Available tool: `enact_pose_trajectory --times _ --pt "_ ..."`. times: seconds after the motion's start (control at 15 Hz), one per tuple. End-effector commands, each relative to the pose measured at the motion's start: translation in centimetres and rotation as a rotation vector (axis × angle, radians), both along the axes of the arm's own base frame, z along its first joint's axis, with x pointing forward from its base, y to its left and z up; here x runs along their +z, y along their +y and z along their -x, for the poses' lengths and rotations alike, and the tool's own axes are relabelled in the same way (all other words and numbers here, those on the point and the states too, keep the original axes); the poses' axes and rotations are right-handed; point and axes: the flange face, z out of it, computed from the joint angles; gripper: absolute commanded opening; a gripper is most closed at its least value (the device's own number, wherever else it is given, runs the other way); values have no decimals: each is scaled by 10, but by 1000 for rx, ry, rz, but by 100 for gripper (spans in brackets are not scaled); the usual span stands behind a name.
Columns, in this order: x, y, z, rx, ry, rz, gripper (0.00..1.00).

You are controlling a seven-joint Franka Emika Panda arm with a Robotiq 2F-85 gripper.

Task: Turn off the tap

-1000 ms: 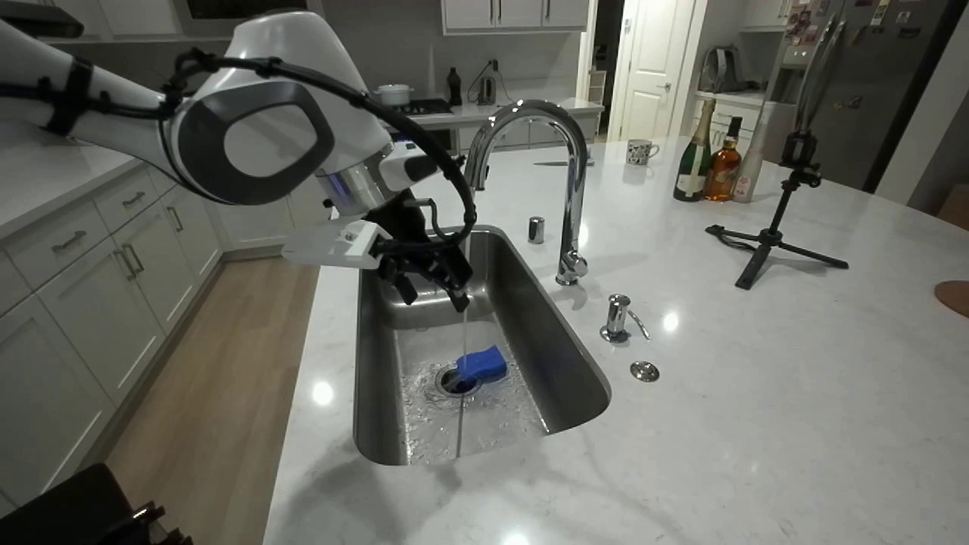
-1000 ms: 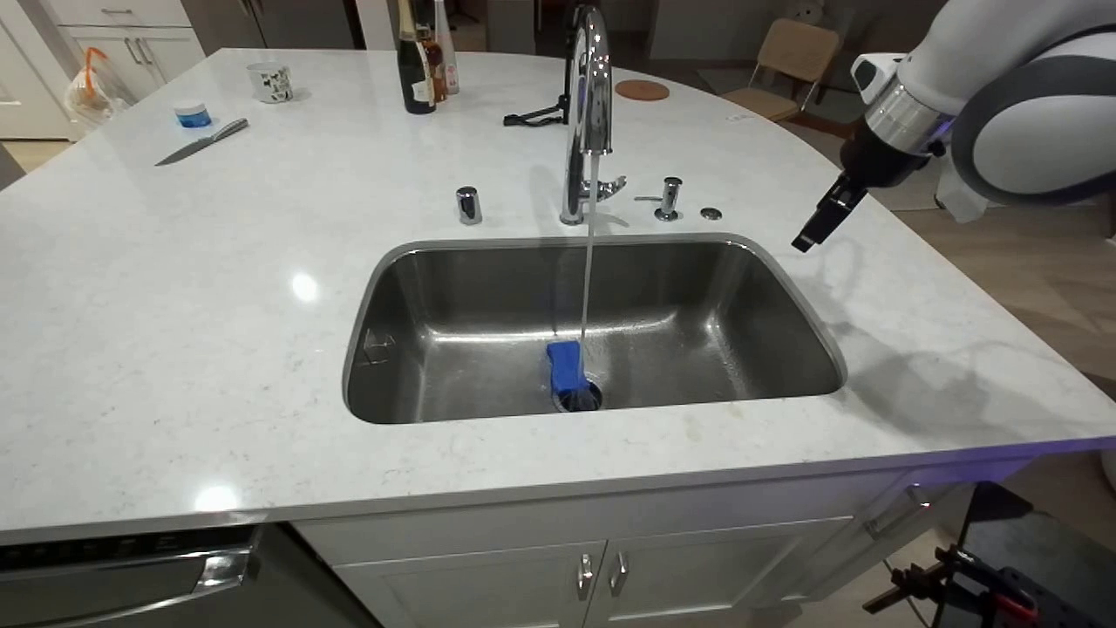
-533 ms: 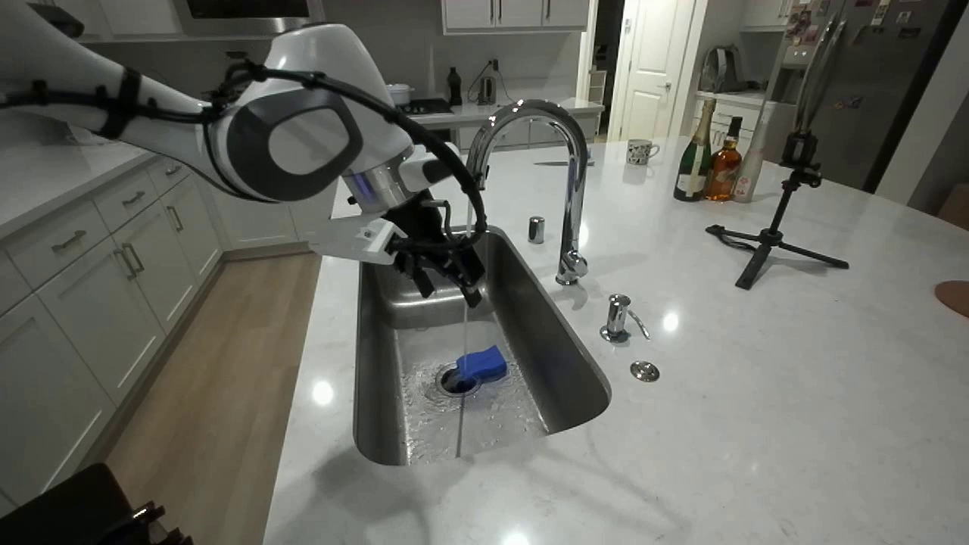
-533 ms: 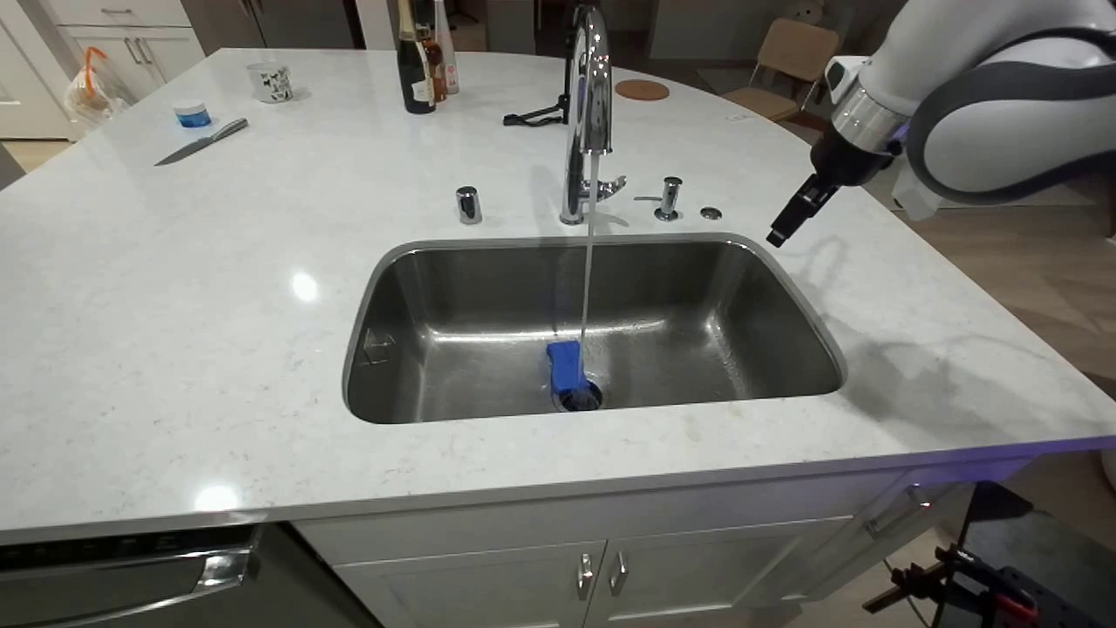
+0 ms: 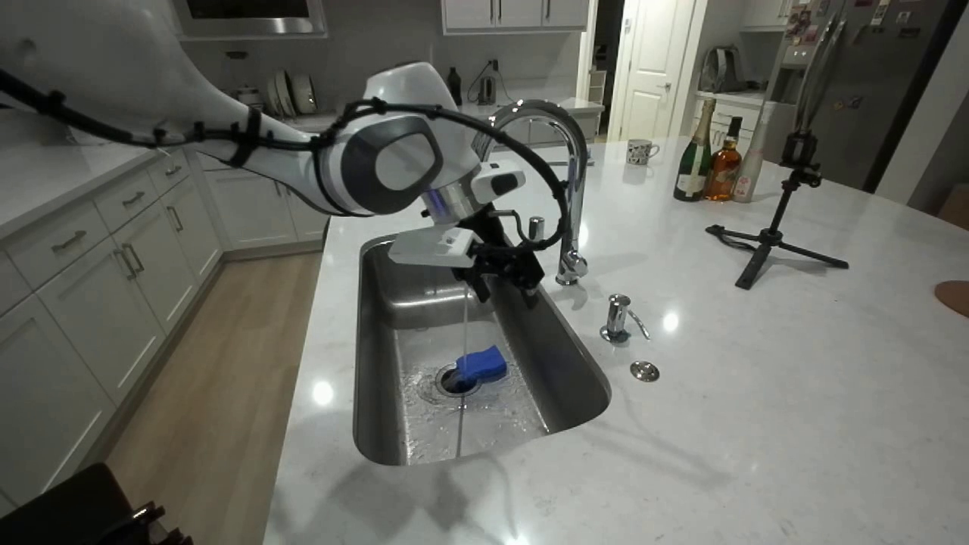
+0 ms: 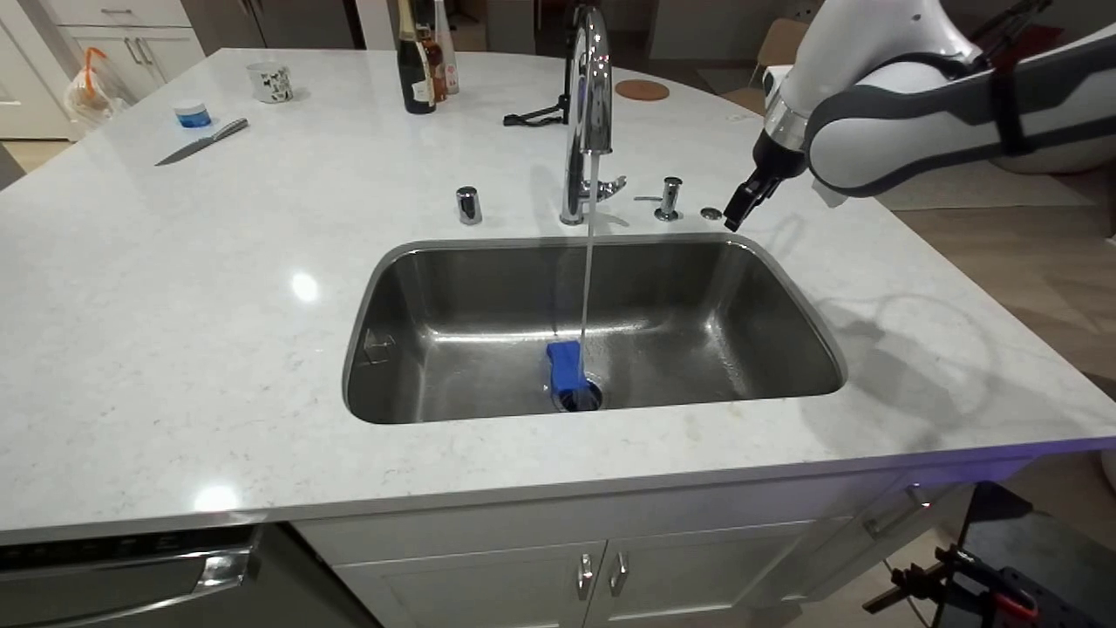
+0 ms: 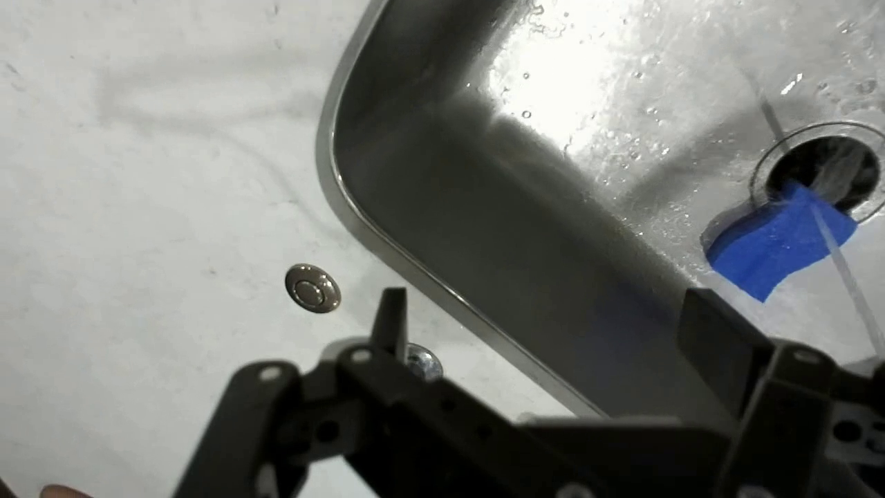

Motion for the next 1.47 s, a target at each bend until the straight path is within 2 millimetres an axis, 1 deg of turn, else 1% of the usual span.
enact_pose_trajectory --times 0.0,0.13,0.27,0.33,0.4,0.67,0.8,0.93,1.07,1.4 --pt "-8 -19 -32 63 -1 48 100" --pt "-17 -29 -44 121 -7 30 100" --pt "-23 -42 -53 174 -33 -1 100" --pt "-27 -52 -57 199 -46 -17 100" --pt "-28 -60 -60 221 -51 -31 100" --pt "-25 -104 -69 296 -108 -68 100" --pt "-25 -119 -75 331 -154 -105 100" --pt "-25 -123 -84 379 -189 -129 100" --pt "-24 -121 -94 432 -219 -153 100" --pt "-30 -97 -121 555 -216 -188 100"
